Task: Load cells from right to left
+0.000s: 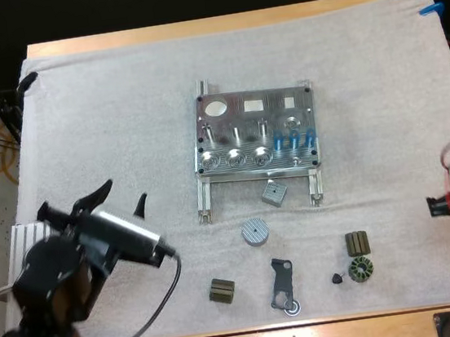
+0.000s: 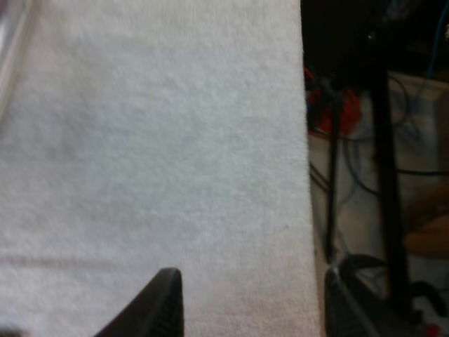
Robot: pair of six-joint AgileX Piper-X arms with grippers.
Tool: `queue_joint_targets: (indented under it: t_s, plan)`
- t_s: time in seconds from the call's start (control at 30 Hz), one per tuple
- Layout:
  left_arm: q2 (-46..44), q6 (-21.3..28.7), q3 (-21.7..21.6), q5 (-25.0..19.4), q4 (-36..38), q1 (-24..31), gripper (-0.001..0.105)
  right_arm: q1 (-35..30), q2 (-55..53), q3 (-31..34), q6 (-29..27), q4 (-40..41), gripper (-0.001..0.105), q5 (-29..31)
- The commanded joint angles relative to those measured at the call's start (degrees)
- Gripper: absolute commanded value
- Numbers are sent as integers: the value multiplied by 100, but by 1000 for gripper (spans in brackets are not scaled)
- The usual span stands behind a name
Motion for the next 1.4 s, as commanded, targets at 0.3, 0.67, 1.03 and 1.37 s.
queue_joint_targets:
  t_s: [0.3,0.67,1.03,1.37]
  plan:
    - [-1864,-481,515,-208,654,-7,44,3,-1269,103,240,402,45,375]
    - [-3291,-1475,613,-231,1437,-7,44,3,-2235,561,969,446,45,112]
    - [-3321,-1791,891,-17,1507,-7,41,3,-3122,1408,1330,101,42,-355]
    - [-3321,-1768,1471,444,1145,-7,39,3,-3183,2348,573,-1033,35,-1465]
